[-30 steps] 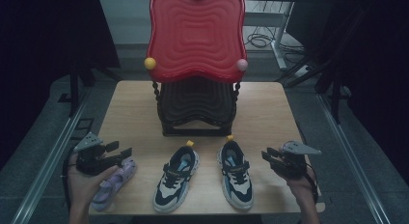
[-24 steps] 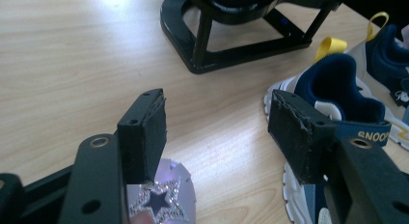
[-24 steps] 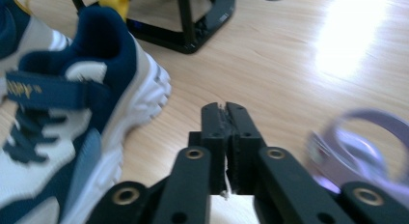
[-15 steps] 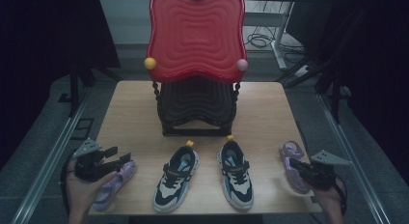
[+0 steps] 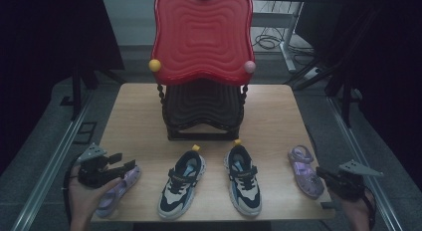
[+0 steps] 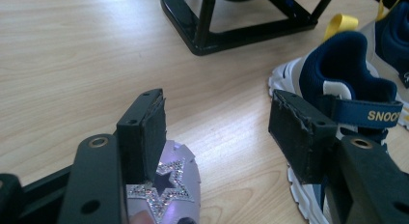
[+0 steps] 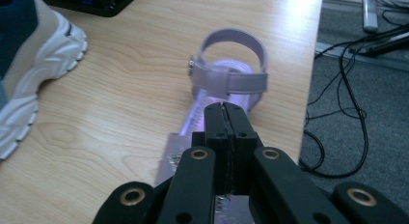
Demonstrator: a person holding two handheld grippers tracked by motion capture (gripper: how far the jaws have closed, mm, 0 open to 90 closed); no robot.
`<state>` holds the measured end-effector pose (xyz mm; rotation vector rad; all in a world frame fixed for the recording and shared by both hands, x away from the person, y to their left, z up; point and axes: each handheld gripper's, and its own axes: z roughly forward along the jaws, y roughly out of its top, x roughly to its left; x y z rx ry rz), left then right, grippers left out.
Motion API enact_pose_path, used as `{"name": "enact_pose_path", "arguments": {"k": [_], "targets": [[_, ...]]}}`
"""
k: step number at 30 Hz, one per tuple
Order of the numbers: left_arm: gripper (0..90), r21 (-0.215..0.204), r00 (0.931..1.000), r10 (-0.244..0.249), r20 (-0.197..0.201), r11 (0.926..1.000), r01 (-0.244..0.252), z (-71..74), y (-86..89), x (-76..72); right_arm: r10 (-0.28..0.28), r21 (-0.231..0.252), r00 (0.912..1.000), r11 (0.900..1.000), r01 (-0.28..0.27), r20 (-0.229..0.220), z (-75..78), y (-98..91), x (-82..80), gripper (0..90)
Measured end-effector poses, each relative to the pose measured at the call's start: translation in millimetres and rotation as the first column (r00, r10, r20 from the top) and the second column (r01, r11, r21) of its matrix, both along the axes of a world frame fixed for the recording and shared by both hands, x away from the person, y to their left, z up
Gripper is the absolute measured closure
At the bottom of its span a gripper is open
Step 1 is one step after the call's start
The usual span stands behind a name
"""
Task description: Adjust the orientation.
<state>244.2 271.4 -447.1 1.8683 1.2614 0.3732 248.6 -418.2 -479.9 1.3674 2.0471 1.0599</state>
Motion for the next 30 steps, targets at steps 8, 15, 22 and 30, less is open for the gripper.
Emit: {"name": "enact_pose_path", "arguments": {"k": [8,15,22,30], "targets": [[38.4,0.013,0.9999,0.017,-0.004,0.9998,-0.016,-0.8,3.7,-0.1,-0.027,-0.017,0.9988,0.9995,0.026,-0.040,-11.7,-13.7,4.6,89.4],[38.3,0.027,0.9997,0.014,-0.020,0.9995,-0.013,-2.0,3.3,0.0,-0.015,-0.040,0.9976,0.9991,0.012,-0.068,-16.4,-16.0,4.6,89.4],[38.2,0.028,0.9997,0.015,-0.021,0.9995,-0.015,-1.7,5.6,-0.9,-0.026,-0.053,0.9975,0.9983,0.022,-0.066,-18.2,-14.4,-0.1,89.4],[38.1,0.030,0.9996,0.016,-0.022,0.9994,-0.015,-2.6,4.7,-0.6,-0.011,-0.062,0.9976,0.9980,0.007,-0.069,-17.6,-10.0,-4.0,89.4]]}}
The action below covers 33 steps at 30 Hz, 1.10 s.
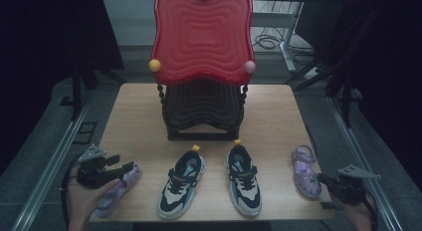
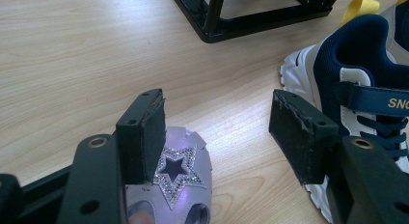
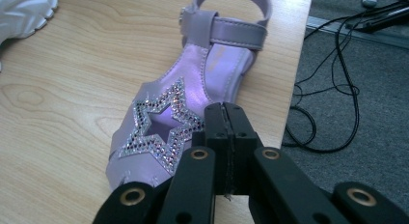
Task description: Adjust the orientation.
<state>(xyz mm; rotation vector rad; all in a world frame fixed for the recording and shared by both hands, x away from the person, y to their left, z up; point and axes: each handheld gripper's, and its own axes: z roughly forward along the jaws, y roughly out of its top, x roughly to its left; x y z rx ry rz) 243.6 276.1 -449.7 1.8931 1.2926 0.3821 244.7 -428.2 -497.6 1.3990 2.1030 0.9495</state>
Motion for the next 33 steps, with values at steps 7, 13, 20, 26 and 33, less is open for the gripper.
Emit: {"name": "enact_pose_path", "arguments": {"k": [7,13,20,26,33], "targets": [[38.0,0.003,1.0000,0.000,-0.006,1.0000,0.000,-1.4,0.3,0.5,0.013,-0.006,0.9999,0.9999,-0.013,-0.007,4.9,9.0,-1.1,89.5],[38.0,0.002,1.0000,0.006,-0.004,1.0000,-0.006,-1.0,2.2,-0.5,0.019,-0.012,0.9996,0.9997,-0.019,-0.023,6.3,12.7,-1.9,89.5],[37.9,0.003,0.9999,0.008,-0.008,1.0000,-0.008,-1.2,2.7,-0.7,0.032,-0.005,0.9991,0.9995,-0.033,-0.026,5.7,19.8,-6.6,89.4],[37.7,0.003,0.9999,0.001,-0.011,1.0000,-0.001,-1.3,2.4,-0.8,0.065,0.005,0.9977,0.9979,-0.065,-0.021,6.4,29.9,-7.5,89.4],[37.7,0.001,0.9999,0.009,-0.014,1.0000,-0.009,-1.8,4.9,-1.0,0.076,-0.012,0.9968,0.9970,-0.077,-0.021,7.9,39.3,-6.8,89.4]]}}
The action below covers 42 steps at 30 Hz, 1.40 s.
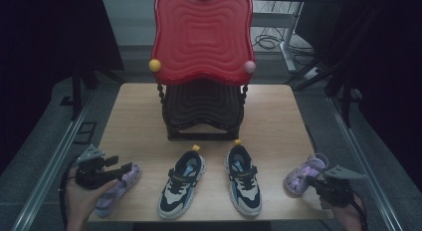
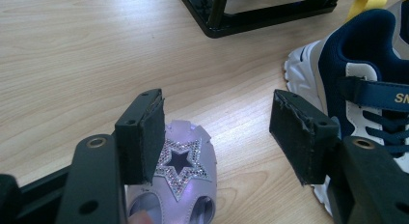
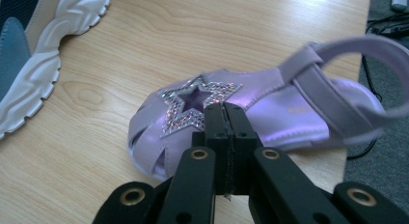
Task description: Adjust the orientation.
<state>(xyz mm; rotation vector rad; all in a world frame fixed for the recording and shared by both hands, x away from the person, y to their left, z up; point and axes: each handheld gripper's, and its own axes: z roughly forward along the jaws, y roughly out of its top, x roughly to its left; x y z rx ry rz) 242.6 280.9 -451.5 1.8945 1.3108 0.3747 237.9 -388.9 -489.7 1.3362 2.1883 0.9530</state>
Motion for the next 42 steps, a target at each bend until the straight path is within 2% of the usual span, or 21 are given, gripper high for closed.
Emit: {"name": "enact_pose_path", "arguments": {"k": [5,9,12,16,21,25,31,39,42], "targets": [[37.5,0.000,1.0000,-0.001,0.000,1.0000,0.001,0.3,0.5,-0.5,0.030,-0.019,0.9995,0.9994,-0.030,-0.006,-1.4,10.9,2.0,89.4],[37.5,0.000,1.0000,0.002,0.001,1.0000,-0.002,0.6,2.0,-1.2,0.034,-0.062,0.9994,0.9975,-0.034,0.000,-3.6,22.1,3.5,89.4],[37.5,0.001,1.0000,0.003,0.000,1.0000,-0.003,0.2,2.4,-0.9,0.028,-0.101,0.9996,0.9945,-0.027,0.008,-3.3,29.5,4.3,89.4],[37.5,0.003,1.0000,0.000,-0.004,1.0000,0.000,-0.7,1.9,0.0,0.021,-0.127,0.9996,0.9917,-0.018,0.021,-3.7,37.5,5.8,89.4],[37.4,0.004,1.0000,-0.003,-0.005,1.0000,0.003,-0.8,1.7,0.1,0.015,-0.149,0.9993,0.9888,-0.010,0.034,-4.2,47.1,8.0,89.4],[37.4,0.004,1.0000,-0.001,-0.004,1.0000,0.001,-0.7,1.8,0.1,-0.015,-0.159,0.9991,0.9871,0.021,0.040,-4.1,53.0,10.4,89.4],[37.4,0.008,0.9999,-0.009,-0.013,0.9999,0.009,-2.8,-0.6,1.9,-0.032,-0.194,0.9981,0.9800,0.041,0.053,-6.2,64.3,16.2,89.4],[37.3,0.009,0.9999,-0.008,-0.013,0.9999,0.008,-2.6,0.2,1.4,-0.031,-0.187,0.9976,0.9814,0.042,0.063,-8.4,72.8,22.7,89.4],[37.3,0.008,0.9999,-0.003,-0.011,1.0000,0.003,-2.1,1.9,0.8,-0.013,-0.136,0.9973,0.9904,0.022,0.072,-3.7,69.6,21.0,89.4]]}}
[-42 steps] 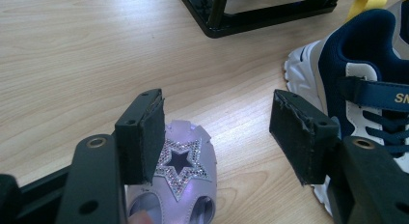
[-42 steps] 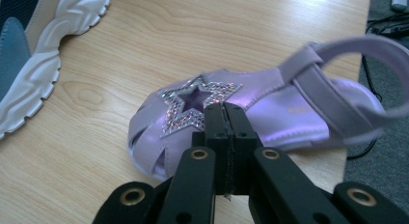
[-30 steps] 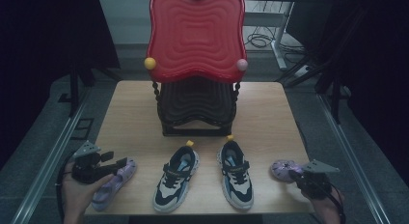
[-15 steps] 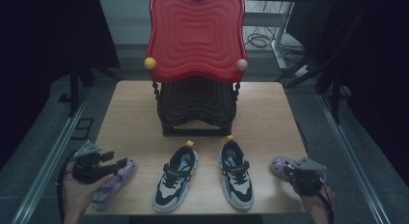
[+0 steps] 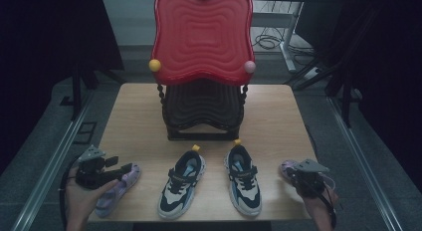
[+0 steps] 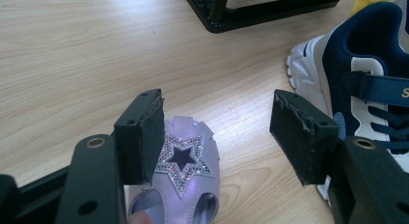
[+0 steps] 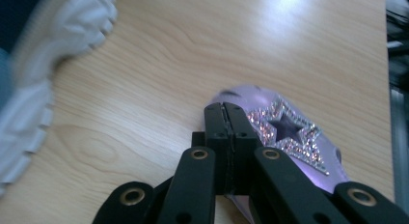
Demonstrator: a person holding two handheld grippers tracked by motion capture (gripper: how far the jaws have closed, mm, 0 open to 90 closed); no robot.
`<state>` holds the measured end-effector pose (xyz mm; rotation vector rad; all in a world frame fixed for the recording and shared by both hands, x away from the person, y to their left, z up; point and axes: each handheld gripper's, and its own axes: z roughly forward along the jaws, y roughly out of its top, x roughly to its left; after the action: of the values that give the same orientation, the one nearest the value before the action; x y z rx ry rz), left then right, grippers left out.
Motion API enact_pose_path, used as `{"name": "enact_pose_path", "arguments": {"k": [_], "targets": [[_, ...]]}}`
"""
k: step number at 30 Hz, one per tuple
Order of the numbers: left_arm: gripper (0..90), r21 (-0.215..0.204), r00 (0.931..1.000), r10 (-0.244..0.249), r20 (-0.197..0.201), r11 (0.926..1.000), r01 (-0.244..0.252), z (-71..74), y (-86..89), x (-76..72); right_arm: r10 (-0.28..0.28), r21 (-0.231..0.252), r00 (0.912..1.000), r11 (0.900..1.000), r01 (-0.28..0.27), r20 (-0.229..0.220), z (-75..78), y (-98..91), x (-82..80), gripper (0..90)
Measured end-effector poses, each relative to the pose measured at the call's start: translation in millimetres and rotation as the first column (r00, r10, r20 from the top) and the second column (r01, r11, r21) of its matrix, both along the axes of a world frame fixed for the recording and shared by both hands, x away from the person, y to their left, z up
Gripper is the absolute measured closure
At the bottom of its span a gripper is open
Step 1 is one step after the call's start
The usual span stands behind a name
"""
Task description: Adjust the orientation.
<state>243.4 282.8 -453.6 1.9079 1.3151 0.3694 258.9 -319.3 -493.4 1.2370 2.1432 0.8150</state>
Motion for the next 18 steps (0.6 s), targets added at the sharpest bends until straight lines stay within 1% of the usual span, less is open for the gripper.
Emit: {"name": "enact_pose_path", "arguments": {"k": [1,3,6,8,9,12,13,16,18], "targets": [[37.3,0.001,1.0000,0.001,0.000,1.0000,-0.001,0.0,0.7,-0.1,0.004,0.027,1.0000,0.9996,-0.004,0.009,3.7,-3.6,-1.1,89.4],[37.3,0.000,1.0000,0.004,0.000,1.0000,-0.004,0.1,1.9,-0.6,-0.012,0.062,0.9994,0.9980,0.010,0.033,12.2,-14.6,-3.1,89.3],[37.2,-0.002,1.0000,0.007,0.003,1.0000,-0.007,0.8,3.2,-1.4,-0.064,0.102,0.9961,0.9931,0.058,0.061,22.5,-38.2,-6.9,89.4],[37.2,-0.001,0.9999,0.009,0.005,1.0000,-0.009,1.1,3.9,-1.8,-0.108,0.117,0.9907,0.9883,0.098,0.083,26.8,-56.1,-10.3,89.3],[37.2,-0.002,0.9999,0.010,0.005,0.9999,-0.010,1.1,3.8,-1.8,-0.137,0.131,0.9864,0.9835,0.124,0.091,27.9,-68.3,-12.0,89.3],[37.0,-0.001,0.9999,0.009,0.014,1.0000,-0.009,2.0,3.2,-2.2,-0.184,0.153,0.9790,0.9735,0.170,0.087,25.2,-94.2,-14.4,89.3],[37.0,-0.002,0.9999,0.008,0.015,1.0000,-0.007,2.3,2.9,-2.3,-0.195,0.164,0.9779,0.9697,0.181,0.075,22.9,-102.1,-14.9,89.3],[37.0,-0.001,0.9999,0.006,0.012,1.0000,-0.006,1.9,2.2,-2.2,-0.213,0.177,0.9763,0.9632,0.203,0.041,13.3,-120.4,-14.8,89.3],[37.0,0.001,0.9999,0.007,0.010,1.0000,-0.007,1.7,2.4,-2.2,-0.217,0.175,0.9760,0.9621,0.210,0.022,6.7,-127.2,-14.5,89.3]]}}
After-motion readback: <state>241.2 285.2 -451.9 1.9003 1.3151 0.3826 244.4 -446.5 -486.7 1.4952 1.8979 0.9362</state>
